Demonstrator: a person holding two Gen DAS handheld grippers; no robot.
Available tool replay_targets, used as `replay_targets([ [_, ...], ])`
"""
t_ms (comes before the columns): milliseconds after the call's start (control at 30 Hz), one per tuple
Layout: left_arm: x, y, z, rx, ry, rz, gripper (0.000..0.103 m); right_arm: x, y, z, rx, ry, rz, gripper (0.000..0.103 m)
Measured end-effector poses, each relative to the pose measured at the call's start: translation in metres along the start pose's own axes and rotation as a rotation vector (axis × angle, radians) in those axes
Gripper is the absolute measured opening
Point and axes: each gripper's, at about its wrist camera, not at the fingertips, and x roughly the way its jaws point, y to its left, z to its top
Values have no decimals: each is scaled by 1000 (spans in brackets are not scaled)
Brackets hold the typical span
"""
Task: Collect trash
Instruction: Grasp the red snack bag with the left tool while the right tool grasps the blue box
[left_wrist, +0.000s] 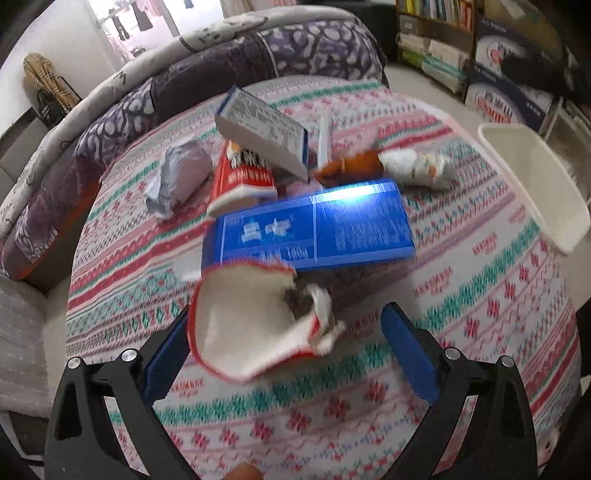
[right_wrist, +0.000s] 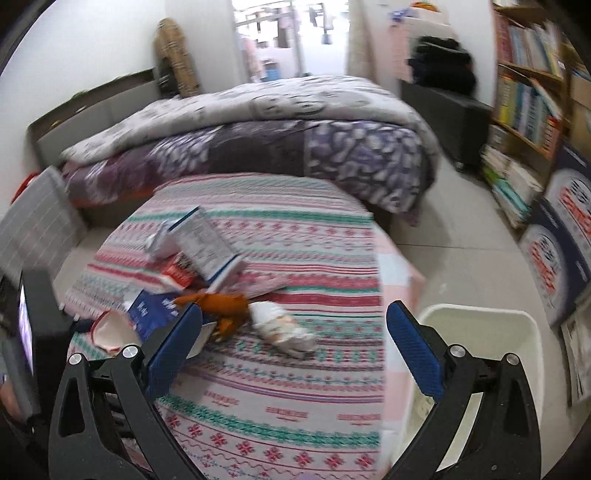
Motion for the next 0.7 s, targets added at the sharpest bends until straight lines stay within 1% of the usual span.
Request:
replay_targets([
  [33, 0, 1, 1, -11, -10, -8, 94, 3, 4, 0, -19, 8, 22, 96],
  [100, 1, 7, 0, -22, -8, -29, 69, 7, 12, -2, -49, 18, 55, 96],
  [133, 4, 9, 1, -17, 7, -34, 54, 9, 16, -2, -62, 22, 72, 96],
  [200, 2, 17, -3, -31, 5, -34, 51, 13, 24, -3, -86, 34, 113, 96],
  [300, -4, 31, -9, -61, 4, -13, 49, 17, 37, -5, -134, 46, 163, 96],
  [433, -18, 55, -16, -141, -10, 10, 49, 16, 64, -11, -274, 39, 197, 96],
  [567, -38, 86, -21, -277, -47, 49, 49, 21, 93, -22, -410, 51, 191, 96],
  [700, -58, 113, -25, -412, -92, 72, 49, 34, 114, -29, -460, 97, 193, 96],
])
